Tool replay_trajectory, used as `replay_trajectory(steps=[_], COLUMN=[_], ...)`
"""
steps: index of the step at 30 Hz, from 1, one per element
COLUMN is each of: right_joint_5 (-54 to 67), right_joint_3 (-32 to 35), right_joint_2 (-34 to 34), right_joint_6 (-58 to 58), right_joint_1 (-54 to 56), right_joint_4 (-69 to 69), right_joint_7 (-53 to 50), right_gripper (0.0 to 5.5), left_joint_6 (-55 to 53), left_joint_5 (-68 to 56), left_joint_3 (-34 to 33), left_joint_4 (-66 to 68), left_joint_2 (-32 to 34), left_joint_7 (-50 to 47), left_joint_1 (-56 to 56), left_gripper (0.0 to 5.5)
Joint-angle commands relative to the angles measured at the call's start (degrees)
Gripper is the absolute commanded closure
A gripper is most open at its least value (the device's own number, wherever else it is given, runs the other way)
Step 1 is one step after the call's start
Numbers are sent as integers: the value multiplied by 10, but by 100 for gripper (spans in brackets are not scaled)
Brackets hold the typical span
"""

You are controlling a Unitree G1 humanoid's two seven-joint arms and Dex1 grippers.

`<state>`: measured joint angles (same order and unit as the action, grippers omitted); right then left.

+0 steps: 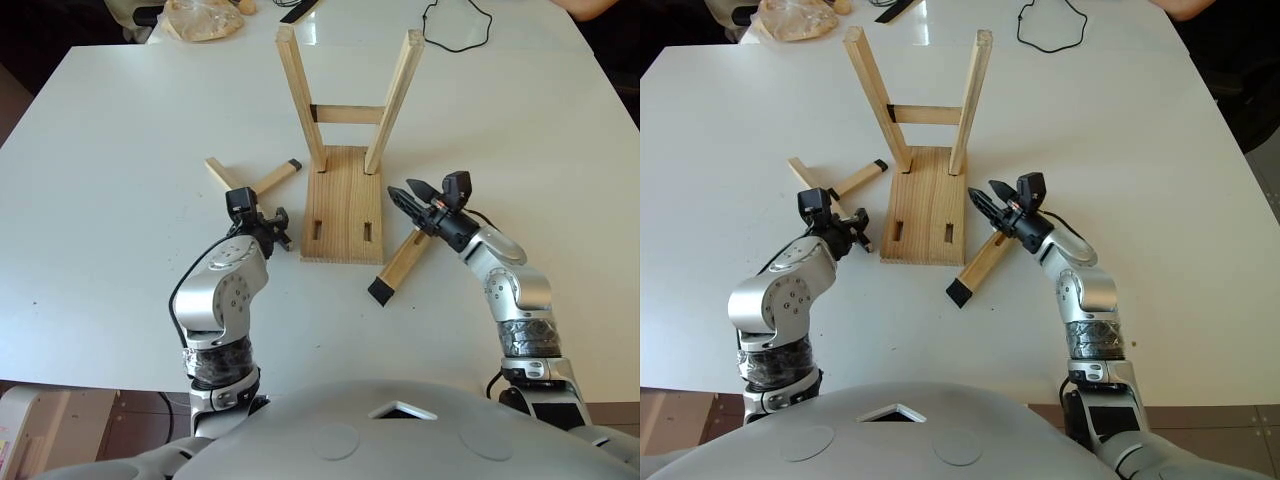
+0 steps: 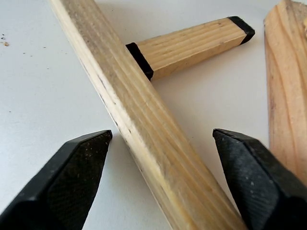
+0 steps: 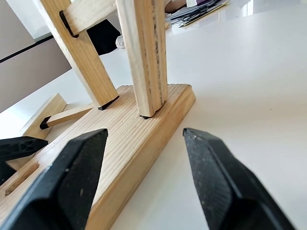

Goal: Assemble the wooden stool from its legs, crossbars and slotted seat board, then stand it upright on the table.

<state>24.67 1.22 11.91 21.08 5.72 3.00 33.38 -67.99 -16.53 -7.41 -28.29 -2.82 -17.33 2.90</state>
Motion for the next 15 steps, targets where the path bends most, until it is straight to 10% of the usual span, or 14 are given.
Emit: replay_trajectory(steps=[1, 15], right_joint_5=[-2, -5], right_joint_3=[7, 5], right_joint_2=[-1, -6], right_joint_6=[-4, -4], right_joint_1=[1, -30], right_joint_4=[-1, -21], right_joint_7=[-7, -14], right_gripper=[260, 260], left_joint_6=[-52, -88], left_joint_5=[8, -151], left_joint_3=[-41, -434], left_joint_4=[-20, -62], left_joint_2=[-17, -260], left_joint_7=[-4, -115], left_joint_1=[-11, 89], left_gripper=[177, 298])
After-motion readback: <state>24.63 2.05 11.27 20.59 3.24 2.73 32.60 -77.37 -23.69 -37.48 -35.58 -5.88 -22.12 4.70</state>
